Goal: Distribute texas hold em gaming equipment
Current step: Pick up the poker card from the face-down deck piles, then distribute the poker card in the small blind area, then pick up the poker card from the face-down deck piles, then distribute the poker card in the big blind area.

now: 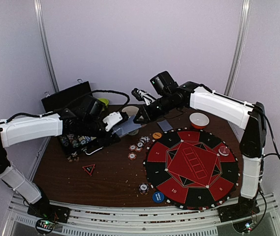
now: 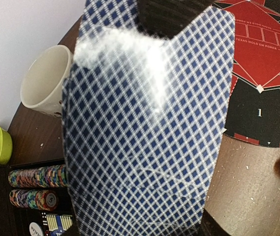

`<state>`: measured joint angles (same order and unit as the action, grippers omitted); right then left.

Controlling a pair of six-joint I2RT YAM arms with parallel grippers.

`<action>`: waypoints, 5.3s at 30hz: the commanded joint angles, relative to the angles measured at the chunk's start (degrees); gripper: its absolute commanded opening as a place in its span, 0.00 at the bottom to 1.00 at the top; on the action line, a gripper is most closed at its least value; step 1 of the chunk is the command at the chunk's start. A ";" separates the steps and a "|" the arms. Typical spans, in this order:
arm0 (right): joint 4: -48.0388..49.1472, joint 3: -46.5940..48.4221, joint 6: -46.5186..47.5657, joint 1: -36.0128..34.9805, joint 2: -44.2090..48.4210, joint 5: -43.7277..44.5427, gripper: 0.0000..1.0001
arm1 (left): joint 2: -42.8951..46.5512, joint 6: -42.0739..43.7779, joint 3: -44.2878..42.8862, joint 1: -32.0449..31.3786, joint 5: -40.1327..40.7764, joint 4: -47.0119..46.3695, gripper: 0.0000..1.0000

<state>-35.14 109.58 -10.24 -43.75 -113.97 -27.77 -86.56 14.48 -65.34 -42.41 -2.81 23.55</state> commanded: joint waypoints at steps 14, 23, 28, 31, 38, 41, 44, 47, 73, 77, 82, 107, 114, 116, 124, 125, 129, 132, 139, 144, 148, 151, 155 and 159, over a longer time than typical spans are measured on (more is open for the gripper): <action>2.59 -0.85 -1.16 1.46 4.98 -3.55 0.00 | 1.42 0.22 -0.14 0.26 -1.31 -3.49 0.53; 15.75 -8.95 -9.79 6.34 12.39 -9.40 0.00 | 1.59 0.28 -0.14 0.31 -1.23 -3.47 0.53; 25.87 -18.56 -17.26 10.64 21.47 -12.55 0.00 | 1.52 0.14 -0.22 0.31 -0.74 -3.46 0.53; 13.40 -19.16 -10.37 10.75 22.74 -8.58 0.00 | 1.57 -0.13 -0.31 0.26 0.22 -3.43 0.53; 8.03 -35.86 -6.60 4.32 27.22 -12.70 0.00 | 2.10 -0.82 -0.65 0.33 2.28 -3.60 0.53; 10.04 -39.00 -7.03 -2.18 24.39 -13.05 0.00 | 2.19 -1.01 -0.66 0.39 2.97 -3.53 0.53; 17.98 -40.93 -12.32 -7.29 19.56 -13.42 0.00 | 2.32 -1.24 -0.75 0.48 3.53 -3.53 0.53; 22.66 -39.81 -16.53 -9.90 15.00 -10.98 0.00 | 2.60 -1.26 -0.63 0.43 4.22 -3.55 0.53; 19.53 -31.01 -24.20 -12.64 5.39 -3.86 0.54 | 2.63 -1.34 -0.66 1.14 4.13 -3.51 0.53; 17.23 -31.18 -21.09 -7.03 12.18 -1.14 0.65 | 2.88 -1.26 -0.66 1.11 3.56 -3.59 0.53; 12.49 -28.36 -15.31 2.64 15.95 -4.30 0.89 | 3.46 -0.02 -0.20 1.15 3.00 -3.55 0.53; 13.85 -0.01 -10.38 0.33 -5.46 -6.76 0.70 | 3.59 1.78 0.74 1.12 -0.06 -3.76 0.53; 5.37 2.49 -5.15 -0.17 -5.59 -0.99 0.54 | 3.60 1.68 0.74 1.16 0.69 -3.76 0.53; 4.49 2.21 -4.74 -0.11 -4.84 -0.09 0.47 | 3.52 1.61 0.74 1.16 0.83 -3.70 0.53; 3.73 1.02 -4.27 -0.13 -1.69 1.05 0.23 | 3.42 1.69 0.83 1.11 1.05 -3.71 0.53; 3.55 0.79 -4.14 -0.09 -1.24 1.51 0.21 | 3.34 1.69 0.83 1.16 1.05 -3.76 0.53; 3.52 -0.08 -3.95 -0.14 0.68 3.00 0.11 | 3.33 1.76 0.83 1.16 0.97 -3.71 0.53; 1.97 0.02 -3.37 -0.16 1.63 4.39 0.06 | 3.33 1.78 0.84 1.17 1.09 -3.69 0.53; -1.72 1.31 -1.82 -0.05 4.08 6.56 0.00 | 3.24 1.70 0.74 1.13 0.81 -3.77 0.53; -1.25 2.09 -2.04 1.78 8.09 5.95 0.00 | 3.16 1.64 0.65 1.13 0.91 -3.68 0.53; 17.76 -12.71 -14.70 7.67 18.63 9.44 0.00 | 3.21 1.52 0.57 1.13 0.97 -3.66 0.53; 33.56 -27.14 -27.41 10.09 24.25 20.63 0.00 | 3.07 1.38 0.48 1.15 0.84 -3.69 0.53; 44.59 -36.34 -37.37 10.31 22.58 33.33 0.00 | 3.07 1.25 0.39 1.17 0.85 -3.66 0.53; 59.57 -43.50 -48.46 10.34 17.22 44.26 0.00 | 3.47 1.05 0.40 1.18 0.87 -3.65 0.53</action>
<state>7.38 72.18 -44.21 -32.86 -90.67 1.45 -83.59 15.53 -64.36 -41.56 -1.52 22.41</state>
